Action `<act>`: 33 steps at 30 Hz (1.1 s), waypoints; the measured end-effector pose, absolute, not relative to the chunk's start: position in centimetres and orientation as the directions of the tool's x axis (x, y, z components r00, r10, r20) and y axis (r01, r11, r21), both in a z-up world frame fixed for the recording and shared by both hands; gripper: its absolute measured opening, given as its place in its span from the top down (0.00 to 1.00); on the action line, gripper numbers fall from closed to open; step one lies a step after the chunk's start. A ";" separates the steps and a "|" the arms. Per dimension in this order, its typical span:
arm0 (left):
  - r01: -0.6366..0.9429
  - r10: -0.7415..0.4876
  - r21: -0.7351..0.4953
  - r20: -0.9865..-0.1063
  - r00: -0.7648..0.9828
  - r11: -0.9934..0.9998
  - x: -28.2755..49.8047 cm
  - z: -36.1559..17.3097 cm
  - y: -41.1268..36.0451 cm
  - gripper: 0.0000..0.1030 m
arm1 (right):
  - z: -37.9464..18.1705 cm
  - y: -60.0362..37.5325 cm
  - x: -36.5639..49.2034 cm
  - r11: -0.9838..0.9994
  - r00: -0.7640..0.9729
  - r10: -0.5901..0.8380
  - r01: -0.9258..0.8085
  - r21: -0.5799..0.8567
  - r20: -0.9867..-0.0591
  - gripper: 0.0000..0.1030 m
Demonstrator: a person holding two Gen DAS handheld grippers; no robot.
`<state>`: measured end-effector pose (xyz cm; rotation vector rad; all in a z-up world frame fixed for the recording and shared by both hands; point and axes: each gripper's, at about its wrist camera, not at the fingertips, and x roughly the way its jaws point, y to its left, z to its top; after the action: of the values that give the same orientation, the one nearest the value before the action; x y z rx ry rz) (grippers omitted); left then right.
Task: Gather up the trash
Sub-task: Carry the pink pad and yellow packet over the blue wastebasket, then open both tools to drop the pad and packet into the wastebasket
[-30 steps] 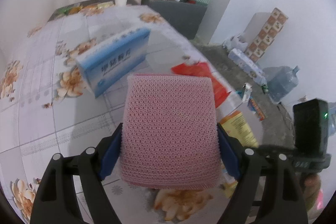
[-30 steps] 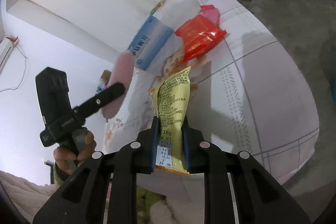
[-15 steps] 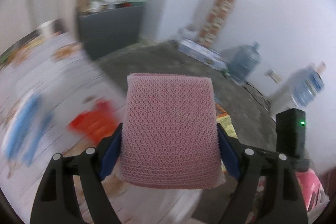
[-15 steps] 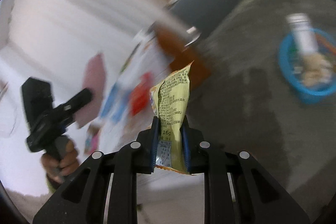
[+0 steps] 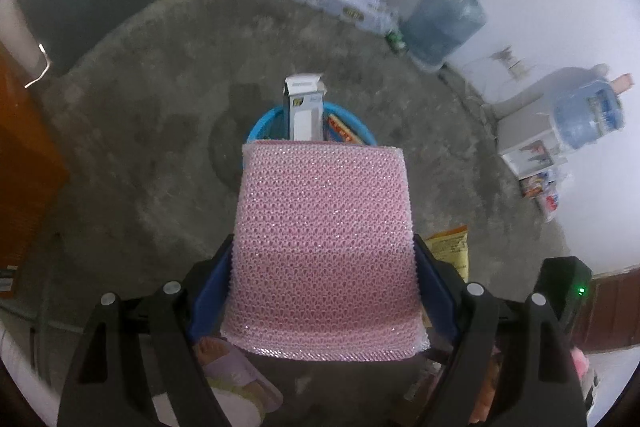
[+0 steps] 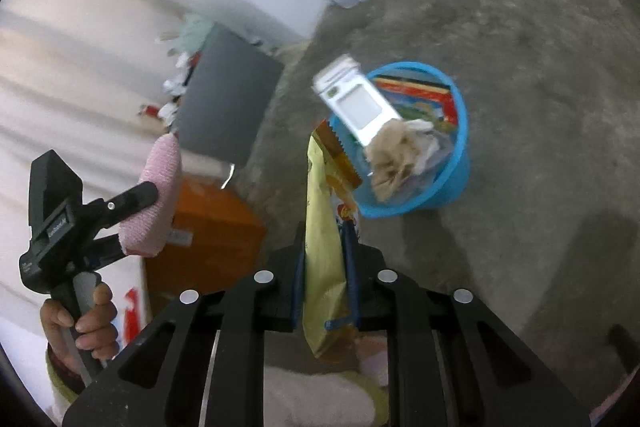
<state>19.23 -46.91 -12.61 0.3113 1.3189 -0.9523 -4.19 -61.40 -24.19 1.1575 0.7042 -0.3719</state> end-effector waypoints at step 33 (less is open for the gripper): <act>0.620 -0.339 -0.375 -0.923 -0.181 0.689 22.1 -23.8 -58.3 0.10 | -33.1 -67.4 -5.2 0.228 0.697 -0.003 0.698 0.678 -0.717 0.38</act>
<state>22.05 -58.26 -23.76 0.2412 1.5294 -0.8695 -5.22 -67.37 -33.10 1.2626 0.6711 -0.5364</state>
